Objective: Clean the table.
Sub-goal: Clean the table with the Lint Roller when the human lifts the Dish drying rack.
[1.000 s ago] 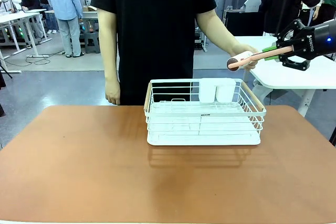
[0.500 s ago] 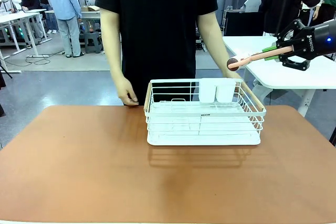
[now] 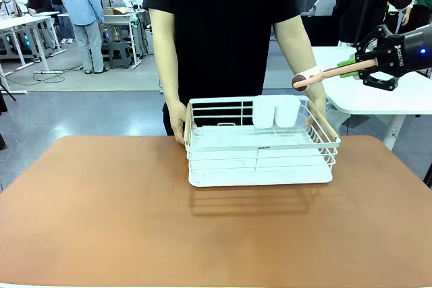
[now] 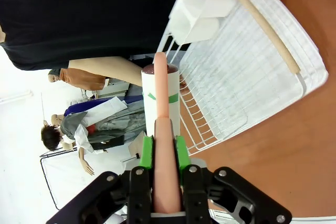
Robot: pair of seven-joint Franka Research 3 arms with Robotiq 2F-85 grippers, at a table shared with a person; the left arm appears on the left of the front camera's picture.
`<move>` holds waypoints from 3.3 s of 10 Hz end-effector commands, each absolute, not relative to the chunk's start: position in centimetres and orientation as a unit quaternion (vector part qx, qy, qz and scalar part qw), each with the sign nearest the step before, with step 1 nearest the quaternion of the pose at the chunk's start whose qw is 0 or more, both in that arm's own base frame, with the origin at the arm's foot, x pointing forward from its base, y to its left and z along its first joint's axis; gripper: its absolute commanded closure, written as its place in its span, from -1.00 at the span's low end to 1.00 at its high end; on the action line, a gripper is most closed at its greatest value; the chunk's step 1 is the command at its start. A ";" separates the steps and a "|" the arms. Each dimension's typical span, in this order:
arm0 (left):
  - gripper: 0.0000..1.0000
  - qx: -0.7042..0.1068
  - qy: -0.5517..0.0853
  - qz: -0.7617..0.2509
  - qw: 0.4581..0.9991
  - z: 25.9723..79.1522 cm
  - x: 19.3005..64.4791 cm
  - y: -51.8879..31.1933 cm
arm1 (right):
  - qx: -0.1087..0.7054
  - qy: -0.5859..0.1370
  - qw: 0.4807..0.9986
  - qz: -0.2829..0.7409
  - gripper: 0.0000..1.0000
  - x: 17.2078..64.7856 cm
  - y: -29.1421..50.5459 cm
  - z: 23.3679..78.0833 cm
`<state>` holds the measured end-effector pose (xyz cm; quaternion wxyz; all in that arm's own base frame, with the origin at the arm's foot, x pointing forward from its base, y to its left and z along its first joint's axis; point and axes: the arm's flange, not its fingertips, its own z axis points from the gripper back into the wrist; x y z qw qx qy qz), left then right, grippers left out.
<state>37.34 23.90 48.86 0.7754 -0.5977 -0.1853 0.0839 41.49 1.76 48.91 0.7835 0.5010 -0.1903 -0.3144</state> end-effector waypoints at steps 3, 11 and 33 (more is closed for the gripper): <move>-1.00 -0.603 -0.188 0.080 0.771 48.9 37.1 24.1 | 0.501 -0.191 0.785 -0.311 1.00 41.5 2.0 49.1; -1.00 -0.603 -0.188 0.080 0.771 48.9 37.1 24.1 | 0.501 -0.191 0.785 -0.311 1.00 41.5 2.0 49.1; -1.00 -0.603 -0.188 0.080 0.771 48.9 37.1 24.1 | 0.206 -0.048 0.976 0.059 0.58 60.4 0.3 47.2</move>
